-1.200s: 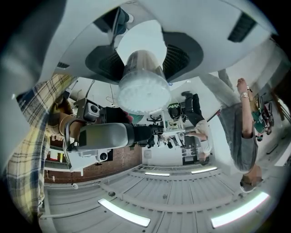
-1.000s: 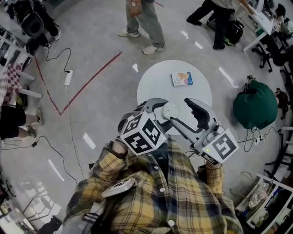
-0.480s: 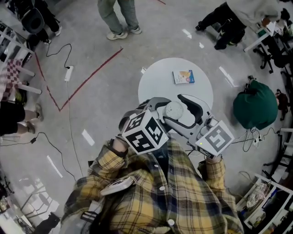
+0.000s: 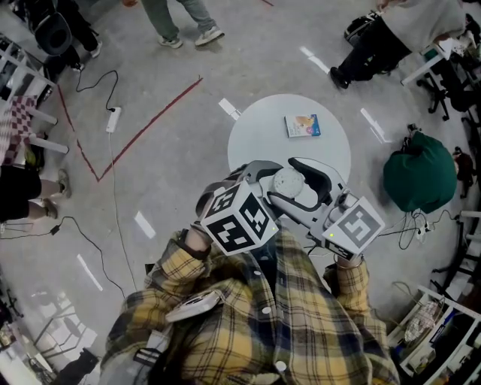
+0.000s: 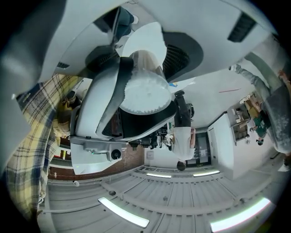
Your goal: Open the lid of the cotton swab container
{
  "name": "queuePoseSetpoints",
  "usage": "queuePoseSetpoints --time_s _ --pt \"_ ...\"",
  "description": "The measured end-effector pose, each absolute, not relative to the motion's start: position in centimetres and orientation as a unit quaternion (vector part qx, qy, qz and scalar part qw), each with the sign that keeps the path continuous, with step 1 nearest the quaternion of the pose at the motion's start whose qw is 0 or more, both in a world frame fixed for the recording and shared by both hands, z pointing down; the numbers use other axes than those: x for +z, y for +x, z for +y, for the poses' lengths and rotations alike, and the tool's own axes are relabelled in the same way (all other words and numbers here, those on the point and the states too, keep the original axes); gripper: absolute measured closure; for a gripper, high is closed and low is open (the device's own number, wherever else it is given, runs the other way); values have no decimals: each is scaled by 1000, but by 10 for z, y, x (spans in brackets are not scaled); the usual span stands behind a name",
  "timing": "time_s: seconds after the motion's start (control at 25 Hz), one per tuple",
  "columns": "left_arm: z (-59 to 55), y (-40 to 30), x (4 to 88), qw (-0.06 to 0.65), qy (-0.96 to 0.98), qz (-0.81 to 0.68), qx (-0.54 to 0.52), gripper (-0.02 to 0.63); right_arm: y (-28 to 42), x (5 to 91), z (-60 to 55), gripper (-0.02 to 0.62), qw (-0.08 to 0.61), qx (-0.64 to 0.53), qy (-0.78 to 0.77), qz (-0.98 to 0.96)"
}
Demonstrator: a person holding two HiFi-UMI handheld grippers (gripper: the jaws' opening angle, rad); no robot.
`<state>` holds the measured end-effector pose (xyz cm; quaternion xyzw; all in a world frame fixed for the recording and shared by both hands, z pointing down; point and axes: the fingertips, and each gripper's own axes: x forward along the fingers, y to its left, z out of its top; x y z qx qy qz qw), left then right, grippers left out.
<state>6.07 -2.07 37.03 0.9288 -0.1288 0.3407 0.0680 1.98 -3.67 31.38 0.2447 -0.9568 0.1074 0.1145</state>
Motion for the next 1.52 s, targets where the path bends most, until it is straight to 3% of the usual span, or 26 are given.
queuePoseSetpoints --time_s 1.0,1.52 --pt "-22 65 375 61 922 -125 360 339 27 320 -39 321 122 156 257 -946" --pt "-17 65 374 42 925 -123 356 342 31 312 -38 321 75 257 225 -937"
